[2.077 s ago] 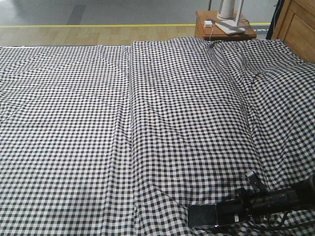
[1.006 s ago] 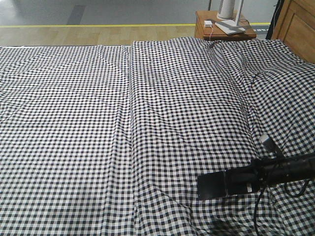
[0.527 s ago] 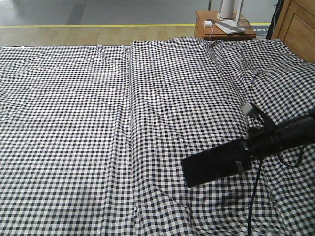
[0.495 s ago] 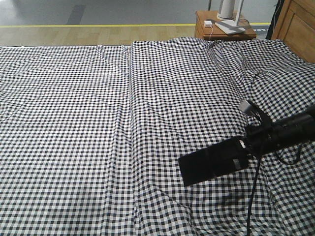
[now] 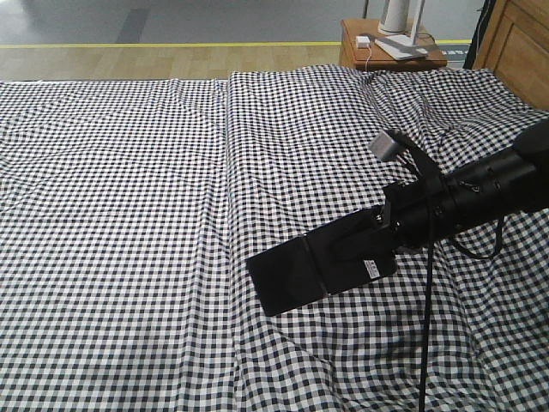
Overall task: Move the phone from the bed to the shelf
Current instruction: 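Lift the held phone off the bed with the right gripper, then drive the base away from the bed holding the phone raised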
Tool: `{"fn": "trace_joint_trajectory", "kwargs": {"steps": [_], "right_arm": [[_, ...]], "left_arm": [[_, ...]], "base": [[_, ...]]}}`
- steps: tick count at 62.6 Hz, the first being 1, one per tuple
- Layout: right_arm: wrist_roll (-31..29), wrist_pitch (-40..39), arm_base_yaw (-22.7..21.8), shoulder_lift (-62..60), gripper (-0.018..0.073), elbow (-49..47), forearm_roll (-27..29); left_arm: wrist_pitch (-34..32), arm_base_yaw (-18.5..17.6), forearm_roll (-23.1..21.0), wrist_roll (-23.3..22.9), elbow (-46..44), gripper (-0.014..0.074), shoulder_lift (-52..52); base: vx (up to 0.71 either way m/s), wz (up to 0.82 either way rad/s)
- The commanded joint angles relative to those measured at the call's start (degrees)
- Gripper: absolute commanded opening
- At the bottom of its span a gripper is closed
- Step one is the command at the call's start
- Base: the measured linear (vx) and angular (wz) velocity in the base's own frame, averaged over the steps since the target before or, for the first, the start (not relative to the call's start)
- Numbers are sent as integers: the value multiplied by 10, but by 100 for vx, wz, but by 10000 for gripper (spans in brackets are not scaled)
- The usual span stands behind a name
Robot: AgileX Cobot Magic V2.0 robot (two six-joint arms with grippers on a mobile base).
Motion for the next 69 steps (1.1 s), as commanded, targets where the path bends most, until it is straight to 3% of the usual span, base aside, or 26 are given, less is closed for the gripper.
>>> {"fn": "trace_joint_trajectory", "kwargs": {"steps": [1, 32, 69], "right_arm": [[17, 60, 17, -53, -2, -12, 38], [59, 60, 130, -172, -2, -12, 37], [56, 60, 130, -174, -2, -12, 37]], "left_arm": [[-40, 0, -5, 0, 4, 1, -5], [-40, 0, -5, 0, 4, 1, -5], [-40, 0, -5, 0, 4, 1, -5]], "base": [[0, 0], [0, 0], [0, 0]]}}
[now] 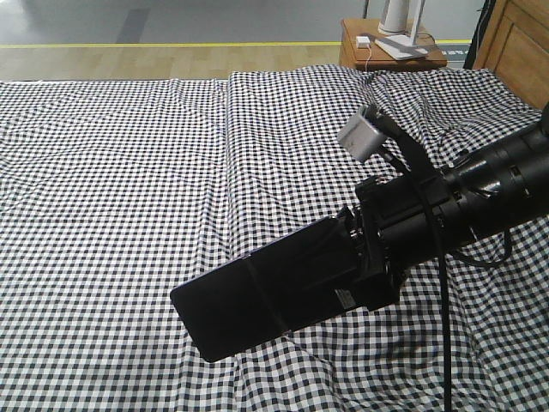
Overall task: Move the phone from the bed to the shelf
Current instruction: 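Drive the base away from the bed holding the phone raised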
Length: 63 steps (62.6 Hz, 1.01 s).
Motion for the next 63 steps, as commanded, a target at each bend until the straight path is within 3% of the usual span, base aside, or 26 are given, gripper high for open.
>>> {"fn": "trace_joint_trajectory", "kwargs": {"steps": [1, 63], "right_arm": [[-4, 42, 1, -20, -2, -15, 43], [-4, 42, 0, -20, -2, -15, 43]], "left_arm": [[-40, 0, -5, 0, 4, 1, -5], [-40, 0, -5, 0, 4, 1, -5]], "base": [[0, 0], [0, 0]]}}
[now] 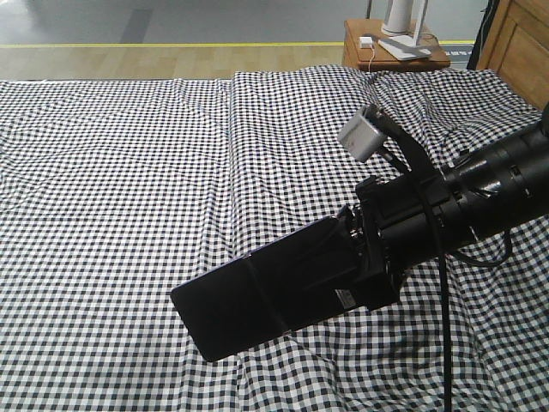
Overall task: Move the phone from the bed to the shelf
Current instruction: 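Drive the base away from the bed holding the phone raised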
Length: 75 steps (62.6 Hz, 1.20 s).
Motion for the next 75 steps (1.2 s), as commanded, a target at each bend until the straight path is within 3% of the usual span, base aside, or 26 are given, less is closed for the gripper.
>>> {"fn": "trace_joint_trajectory", "kwargs": {"steps": [1, 33, 75], "right_arm": [[-4, 42, 0, -20, -2, -15, 43], [-4, 42, 0, -20, -2, -15, 43], [-4, 42, 0, -20, -2, -15, 43]], "left_arm": [[-40, 0, -5, 0, 4, 1, -5], [-40, 0, -5, 0, 4, 1, -5], [-40, 0, -5, 0, 4, 1, -5]], "base": [[-1, 6], [-5, 19], [-11, 44]]}}
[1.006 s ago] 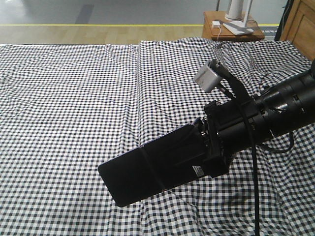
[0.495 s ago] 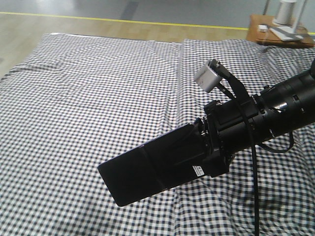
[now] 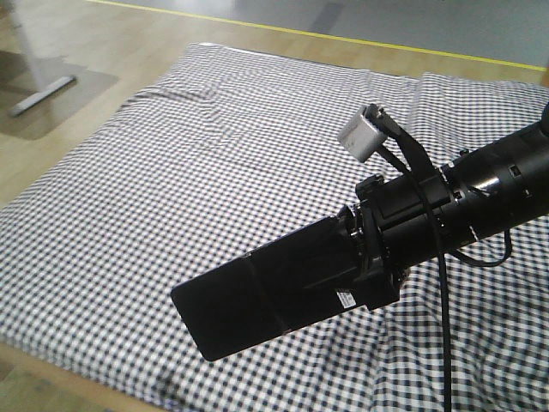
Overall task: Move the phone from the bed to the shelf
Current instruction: 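Drive the base away from the bed holding the phone raised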
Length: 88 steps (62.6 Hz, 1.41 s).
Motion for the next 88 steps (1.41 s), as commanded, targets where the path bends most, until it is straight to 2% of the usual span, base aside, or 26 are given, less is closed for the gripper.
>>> {"fn": "trace_joint_trajectory", "kwargs": {"steps": [1, 88], "right_arm": [[-4, 42, 0, -20, -2, -15, 43], [-4, 42, 0, -20, -2, -15, 43]], "left_arm": [[-40, 0, -5, 0, 4, 1, -5], [-40, 0, -5, 0, 4, 1, -5]], "base": [[-12, 49], [-14, 54]]}}
